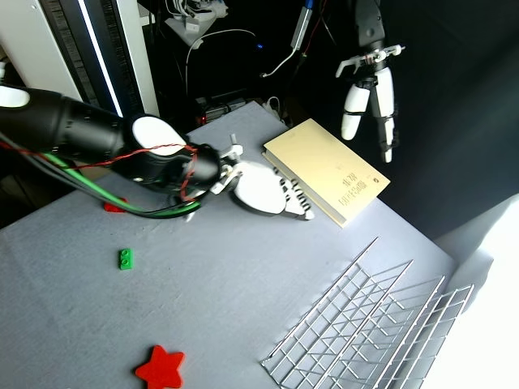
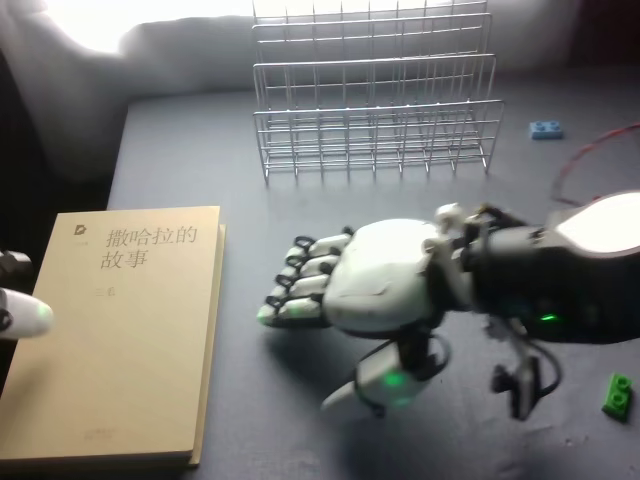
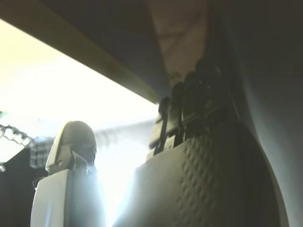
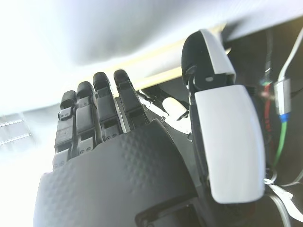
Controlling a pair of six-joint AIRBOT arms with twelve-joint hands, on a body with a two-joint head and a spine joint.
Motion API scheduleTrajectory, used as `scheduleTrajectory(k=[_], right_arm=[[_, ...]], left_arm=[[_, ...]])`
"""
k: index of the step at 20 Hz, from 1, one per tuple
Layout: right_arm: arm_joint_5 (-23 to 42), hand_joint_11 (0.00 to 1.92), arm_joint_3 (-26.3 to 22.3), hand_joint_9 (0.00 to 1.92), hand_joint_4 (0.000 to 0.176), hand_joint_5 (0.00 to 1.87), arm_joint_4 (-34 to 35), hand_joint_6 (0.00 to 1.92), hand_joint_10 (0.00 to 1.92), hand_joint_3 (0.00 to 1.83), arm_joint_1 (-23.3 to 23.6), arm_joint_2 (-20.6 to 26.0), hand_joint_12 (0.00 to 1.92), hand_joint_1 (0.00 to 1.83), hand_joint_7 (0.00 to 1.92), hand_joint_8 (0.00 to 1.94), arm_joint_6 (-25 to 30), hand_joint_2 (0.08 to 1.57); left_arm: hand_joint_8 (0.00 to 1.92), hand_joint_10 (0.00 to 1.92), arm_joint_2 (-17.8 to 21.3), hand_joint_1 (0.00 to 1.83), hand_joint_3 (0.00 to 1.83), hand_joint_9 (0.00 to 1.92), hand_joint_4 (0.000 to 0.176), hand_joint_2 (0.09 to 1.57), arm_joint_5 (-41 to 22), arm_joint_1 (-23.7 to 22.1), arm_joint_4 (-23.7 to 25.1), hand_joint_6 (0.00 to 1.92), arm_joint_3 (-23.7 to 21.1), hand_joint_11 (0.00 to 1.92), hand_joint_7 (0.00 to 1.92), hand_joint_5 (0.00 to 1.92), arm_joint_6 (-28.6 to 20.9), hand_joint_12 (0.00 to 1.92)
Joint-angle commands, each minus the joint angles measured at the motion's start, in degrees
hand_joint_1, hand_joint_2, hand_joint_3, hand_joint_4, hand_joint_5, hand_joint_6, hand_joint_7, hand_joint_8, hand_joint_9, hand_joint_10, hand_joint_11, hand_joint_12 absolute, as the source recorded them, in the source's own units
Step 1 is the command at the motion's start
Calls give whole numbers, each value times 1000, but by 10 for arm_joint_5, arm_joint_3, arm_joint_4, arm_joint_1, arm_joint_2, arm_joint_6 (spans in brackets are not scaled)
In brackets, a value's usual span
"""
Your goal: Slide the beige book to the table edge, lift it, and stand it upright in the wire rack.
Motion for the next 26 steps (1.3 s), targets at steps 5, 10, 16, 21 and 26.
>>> scheduleTrajectory(k=[5, 10, 16, 21, 26], right_arm=[[45, 11, -20, 48, 0, 29, 6, 5, 5, 0, 23, 85, 5, 79, 64, 3, 3, 1165], [119, 2, -17, 39, 0, 52, 6, 14, 2, 6, 53, 195, 1, 151, 64, 6, 54, 1189], [212, 6, -15, 49, 0, 49, 6, 9, 10, 0, 50, 307, 3, 124, 51, 4, 193, 1171], [232, 0, -26, 45, 0, 43, 6, 1, 4, 0, 53, 311, 0, 103, 58, 4, 205, 1163], [238, 0, -25, 37, 0, 25, 6, 6, 2, 1, 56, 312, 0, 89, 44, 3, 195, 1176]], left_arm=[[1, 2, -6, 446, 0, 88, 51, 1198, -19, 3, 1, 0, 19, 0, 78, 0, -29, 456], [0, 0, -23, 390, 4, 64, 52, 1215, -19, -2, 1, 0, 38, 0, 63, 0, -56, 404], [6, 5, -44, 445, 0, 87, 59, 1190, -20, -15, 1, 0, 63, 0, 72, 1, -73, 399], [3, 10, -63, 454, 0, 82, 63, 1175, -22, -25, 1, 0, 86, 0, 82, 0, -86, 425], [3, 6, -79, 438, 1, 92, 60, 1182, -22, -21, 1, 0, 98, 0, 78, 0, -105, 483]])
